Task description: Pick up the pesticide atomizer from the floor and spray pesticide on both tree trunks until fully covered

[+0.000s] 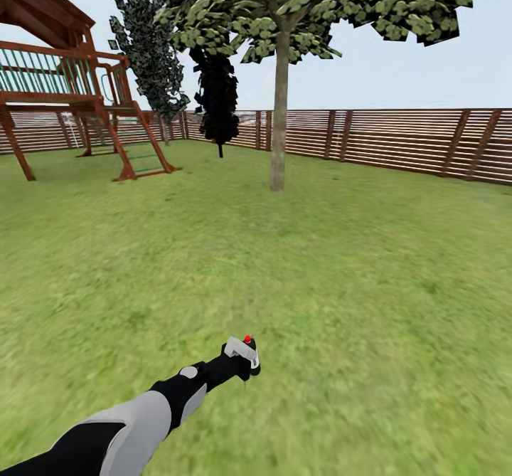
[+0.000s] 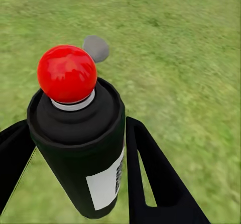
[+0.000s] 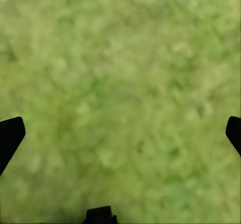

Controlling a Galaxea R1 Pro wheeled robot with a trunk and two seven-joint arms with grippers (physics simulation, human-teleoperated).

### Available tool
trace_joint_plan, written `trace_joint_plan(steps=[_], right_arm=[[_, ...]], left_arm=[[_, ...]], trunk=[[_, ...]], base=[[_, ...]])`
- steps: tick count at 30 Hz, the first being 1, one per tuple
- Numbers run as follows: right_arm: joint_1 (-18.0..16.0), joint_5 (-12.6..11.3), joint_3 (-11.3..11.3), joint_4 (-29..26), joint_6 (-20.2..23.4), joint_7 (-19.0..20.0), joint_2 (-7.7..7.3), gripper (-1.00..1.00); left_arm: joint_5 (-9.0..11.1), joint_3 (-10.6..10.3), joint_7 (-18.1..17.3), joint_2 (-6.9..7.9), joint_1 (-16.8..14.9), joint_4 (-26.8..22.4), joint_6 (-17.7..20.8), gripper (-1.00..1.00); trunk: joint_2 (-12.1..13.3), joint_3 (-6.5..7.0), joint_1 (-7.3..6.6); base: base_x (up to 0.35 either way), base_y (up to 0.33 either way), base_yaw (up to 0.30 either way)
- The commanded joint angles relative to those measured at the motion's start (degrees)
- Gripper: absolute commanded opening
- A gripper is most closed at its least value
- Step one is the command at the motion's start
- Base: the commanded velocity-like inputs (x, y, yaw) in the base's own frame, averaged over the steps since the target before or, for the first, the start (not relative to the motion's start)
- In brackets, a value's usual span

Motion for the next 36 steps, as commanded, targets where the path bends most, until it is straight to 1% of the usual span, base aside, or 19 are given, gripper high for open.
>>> trace_joint_plan(steps=[1,36], right_arm=[[0.0,0.0,0.0,0.0,0.0,0.0,0.00,1.00],[0.0,0.0,0.0,0.1,0.0,0.0,0.00,1.00]], left_arm=[[0.0,0.1,0.1,0.00,0.0,0.0,0.0,-1.00],[0.0,0.1,0.1,0.00,0.0,0.0,0.0,-1.00]], trunk=[[0.0,0.00,0.00],[0.0,0.00,0.00]], base=[[0.348,0.000,0.000],[0.348,0.000,0.000]])
